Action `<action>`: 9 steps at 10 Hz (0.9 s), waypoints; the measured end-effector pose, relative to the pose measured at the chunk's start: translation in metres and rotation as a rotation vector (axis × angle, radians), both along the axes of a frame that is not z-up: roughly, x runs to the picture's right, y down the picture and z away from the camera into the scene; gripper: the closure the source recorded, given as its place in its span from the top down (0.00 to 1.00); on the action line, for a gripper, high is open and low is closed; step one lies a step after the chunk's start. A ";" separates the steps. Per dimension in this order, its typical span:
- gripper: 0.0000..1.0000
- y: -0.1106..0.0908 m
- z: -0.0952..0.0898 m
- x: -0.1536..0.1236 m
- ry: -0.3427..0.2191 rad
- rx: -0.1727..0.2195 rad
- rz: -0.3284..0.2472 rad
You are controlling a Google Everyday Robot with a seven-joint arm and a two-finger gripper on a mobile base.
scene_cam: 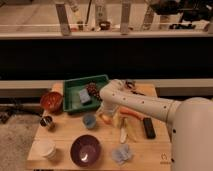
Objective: Place apple in red bowl
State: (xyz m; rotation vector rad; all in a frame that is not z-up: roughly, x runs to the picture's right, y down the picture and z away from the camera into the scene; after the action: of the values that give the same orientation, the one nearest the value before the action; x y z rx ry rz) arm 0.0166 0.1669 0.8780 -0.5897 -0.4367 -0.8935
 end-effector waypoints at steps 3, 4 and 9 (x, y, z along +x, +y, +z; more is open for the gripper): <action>0.80 0.003 -0.009 0.000 -0.161 -0.002 -0.108; 0.80 0.004 -0.012 0.000 -0.223 0.001 -0.148; 0.80 -0.002 -0.011 0.003 -0.297 0.062 -0.277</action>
State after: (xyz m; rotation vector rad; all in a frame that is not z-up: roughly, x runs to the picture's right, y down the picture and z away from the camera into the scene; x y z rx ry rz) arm 0.0198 0.1653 0.8670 -0.4672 -0.6016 -1.2641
